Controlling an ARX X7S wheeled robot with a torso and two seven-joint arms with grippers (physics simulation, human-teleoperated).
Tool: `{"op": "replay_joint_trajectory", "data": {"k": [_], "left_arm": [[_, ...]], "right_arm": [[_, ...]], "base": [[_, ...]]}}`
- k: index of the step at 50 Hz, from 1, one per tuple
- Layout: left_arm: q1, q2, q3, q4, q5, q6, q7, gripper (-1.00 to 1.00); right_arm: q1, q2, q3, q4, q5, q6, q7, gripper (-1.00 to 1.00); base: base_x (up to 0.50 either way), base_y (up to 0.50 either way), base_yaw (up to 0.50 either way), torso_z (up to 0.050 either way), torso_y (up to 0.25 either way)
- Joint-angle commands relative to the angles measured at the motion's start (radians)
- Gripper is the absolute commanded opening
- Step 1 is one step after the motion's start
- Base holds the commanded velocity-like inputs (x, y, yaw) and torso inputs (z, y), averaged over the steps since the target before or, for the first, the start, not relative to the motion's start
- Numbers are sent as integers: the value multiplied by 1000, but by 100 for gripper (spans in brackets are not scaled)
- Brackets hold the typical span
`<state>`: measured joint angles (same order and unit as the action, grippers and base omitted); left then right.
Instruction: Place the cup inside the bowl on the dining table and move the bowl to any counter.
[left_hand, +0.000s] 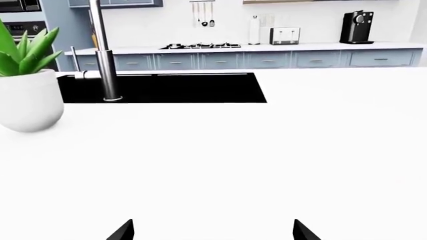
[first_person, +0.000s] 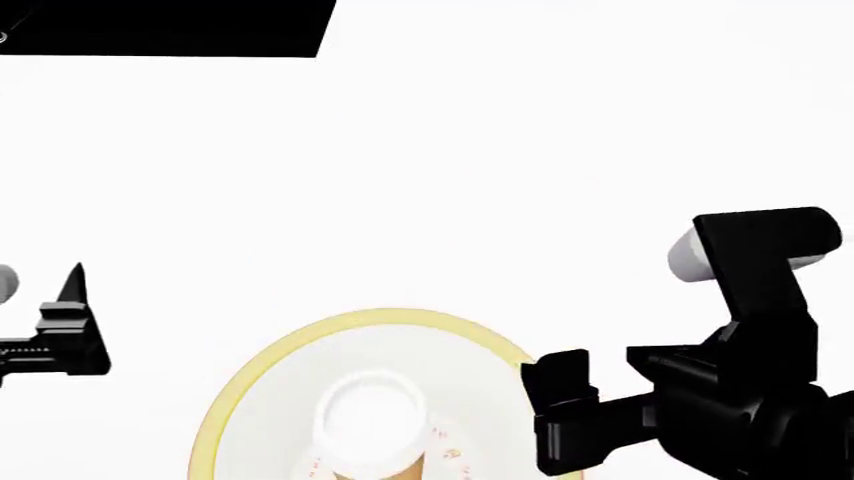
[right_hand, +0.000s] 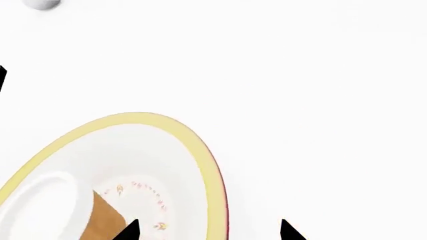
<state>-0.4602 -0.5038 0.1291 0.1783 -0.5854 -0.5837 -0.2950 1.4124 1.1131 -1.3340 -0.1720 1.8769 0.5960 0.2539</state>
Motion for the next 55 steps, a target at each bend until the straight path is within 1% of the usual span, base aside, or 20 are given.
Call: {"op": "replay_joint_trajectory", "data": {"k": [1,8,11,26,37,49,55], "left_arm": [[-9,7,8,-5,0,-7,-6,100],[6,-9,-5,5,-11,-5,2,100],[9,-7,-5,6,-11,0,2,100],[2,-3,-6,5,-15,-3,-5,100],[3,-9,-6,5,-20,-5,-1,100],[-3,7,9,-6,-10,1,-8,100],[2,2,6,-1,-14,0,-9,100]], "right_arm": [[-37,-18,-20,55,-10,-3,-36,100],[-36,-52,-26,111,-19,9,-70,100],[-49,-67,-20,139,-18,-19,-88,100],[-84,-139,-47,242,-54,-22,-147,100],[-96,-169,-57,275,-66,-17,-176,100],[-99,-196,-65,288,-78,-4,-198,100],[-107,-207,-70,299,-83,-4,-204,100]], "base": [[0,0,0,0,0],[0,0,0,0,0],[0,0,0,0,0],[0,0,0,0,0],[0,0,0,0,0],[0,0,0,0,0],[0,0,0,0,0]]}}
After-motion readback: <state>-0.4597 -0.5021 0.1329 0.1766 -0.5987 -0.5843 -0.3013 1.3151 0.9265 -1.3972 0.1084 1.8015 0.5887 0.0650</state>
